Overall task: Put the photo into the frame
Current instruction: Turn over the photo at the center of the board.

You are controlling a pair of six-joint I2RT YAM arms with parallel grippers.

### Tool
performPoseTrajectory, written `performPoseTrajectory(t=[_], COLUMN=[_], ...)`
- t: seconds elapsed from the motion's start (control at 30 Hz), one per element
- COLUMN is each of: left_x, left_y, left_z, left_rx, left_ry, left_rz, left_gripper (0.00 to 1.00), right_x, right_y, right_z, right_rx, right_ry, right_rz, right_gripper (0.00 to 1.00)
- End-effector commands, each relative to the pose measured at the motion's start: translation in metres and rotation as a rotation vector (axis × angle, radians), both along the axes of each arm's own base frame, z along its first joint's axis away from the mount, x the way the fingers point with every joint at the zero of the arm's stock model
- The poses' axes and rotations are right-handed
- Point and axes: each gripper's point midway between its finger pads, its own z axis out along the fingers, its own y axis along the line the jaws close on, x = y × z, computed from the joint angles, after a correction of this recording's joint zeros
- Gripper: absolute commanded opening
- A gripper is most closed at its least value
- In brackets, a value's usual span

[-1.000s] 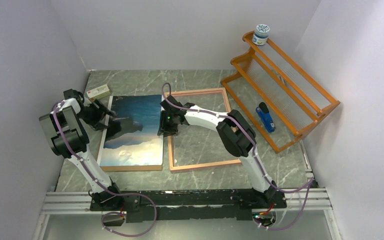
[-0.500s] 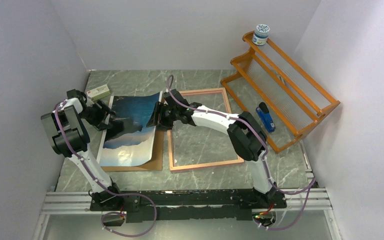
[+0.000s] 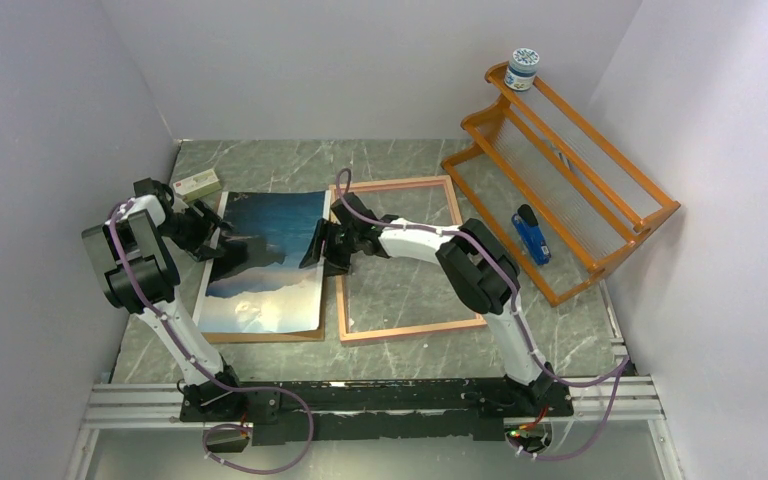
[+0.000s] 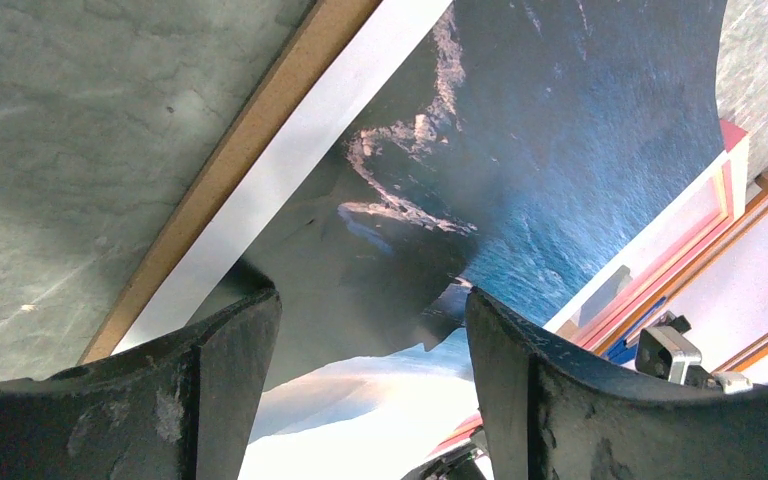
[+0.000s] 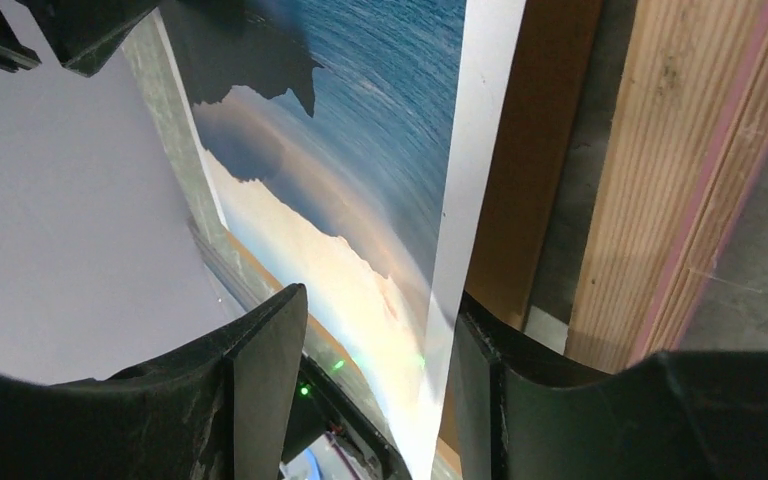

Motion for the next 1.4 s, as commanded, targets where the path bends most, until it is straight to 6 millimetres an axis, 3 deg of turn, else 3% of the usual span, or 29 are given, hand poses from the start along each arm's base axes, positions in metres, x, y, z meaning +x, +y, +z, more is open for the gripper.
performPoseTrajectory(t=[0.0, 0.2, 0.37, 0.5, 0.67, 1.0, 1.2, 1.37], left_x=[-0.043, -0.036, -0.025, -0.013, 0.008, 0.057, 0.063, 0.060], left_y=[-0.001, -0.001, 0.011, 0.023, 0.023, -0.021, -0.060, -0.072], left_z=[-0.059, -0.048, -0.018, 0.020, 0.081, 0.238, 0.328, 0.382], left_rx=[0.051, 0.048, 0.106, 0.175, 0.185, 0.062, -0.088, -0.260], left_ry=[0.218, 0.191, 0.154, 0.098, -0.055, -0.595, -0.825, -0.885], left_rz=[-0.029, -0.017, -0.010, 0.004, -0.010, -0.131, -0.213, -0.116], left_gripper=[0.77, 0.78, 0.80, 0.84, 0.87, 0.94, 0.94, 0.94], right_x=[0.003, 0.012, 0.024, 0.027, 0.025, 0.026, 0.035, 0.043], right_y=[-0.002, 0.010, 0.017, 0.012, -0.004, -0.053, -0.093, -0.112], right_z=[0.006, 0.020, 0.041, 0.064, 0.108, 0.178, 0.222, 0.254], right_rx=[0.003, 0.061, 0.091, 0.091, 0.075, -0.123, -0.319, -0.447], right_ry=[-0.025, -0.102, -0.171, -0.240, -0.404, -0.780, -1.108, -1.305], right_rz=[-0.013, 0.028, 0.054, 0.090, 0.195, 0.384, 0.398, 0.367], right_gripper=[0.55, 0.34, 0.03, 0.00, 0.00, 0.00, 0.00, 0.00])
